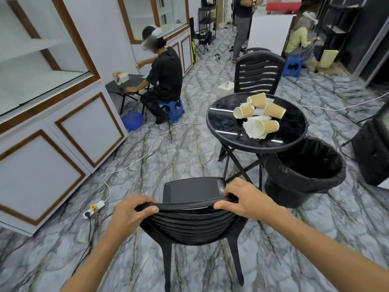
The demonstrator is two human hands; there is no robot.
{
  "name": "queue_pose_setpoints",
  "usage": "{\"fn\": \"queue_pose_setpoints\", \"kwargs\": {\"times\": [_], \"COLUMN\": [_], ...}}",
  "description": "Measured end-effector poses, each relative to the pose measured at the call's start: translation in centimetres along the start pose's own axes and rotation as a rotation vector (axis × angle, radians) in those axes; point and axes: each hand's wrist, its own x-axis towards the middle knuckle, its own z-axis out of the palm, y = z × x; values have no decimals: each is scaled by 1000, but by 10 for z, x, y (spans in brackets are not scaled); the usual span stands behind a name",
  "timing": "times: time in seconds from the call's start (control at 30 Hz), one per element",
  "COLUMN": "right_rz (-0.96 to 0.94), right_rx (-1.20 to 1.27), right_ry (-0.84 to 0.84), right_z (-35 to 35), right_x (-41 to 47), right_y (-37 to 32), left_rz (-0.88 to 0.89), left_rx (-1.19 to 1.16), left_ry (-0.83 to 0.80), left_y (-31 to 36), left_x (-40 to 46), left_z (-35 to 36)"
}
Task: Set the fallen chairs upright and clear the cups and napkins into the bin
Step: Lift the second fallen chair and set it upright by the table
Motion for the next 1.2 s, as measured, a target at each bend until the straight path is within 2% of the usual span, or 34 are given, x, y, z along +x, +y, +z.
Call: {"fn": "queue_pose_setpoints", "kwargs": {"times": [0.07,0.17,0.37,0.63,0.87,1.03,1.2], "right_rz": [0,53,126,214,349,417,399], "right_rx": [0,90,150,167,180,183,162], "right_ry": [-63,-48,8,134,187,240,238], "right_z": [1,9,35,12,-9,-16,-15], "right_x": [-18,-49,-84,-122,-142,-145,-134], "right_y": [6,20,30,69,102,116,109], "left_rz": [-23,-64,-74,55,101,134,120], "left_rx": [-8,34,91,103,129,133,165], "left_ry": [-58,-159,-181,-228,-377,-403,-461], "left_y": [0,-7,-12,2,25,32,19], "left_x": [-9,-31,-58,-13,50,87,100], "left_z": [0,2,15,69,107,123,114]}}
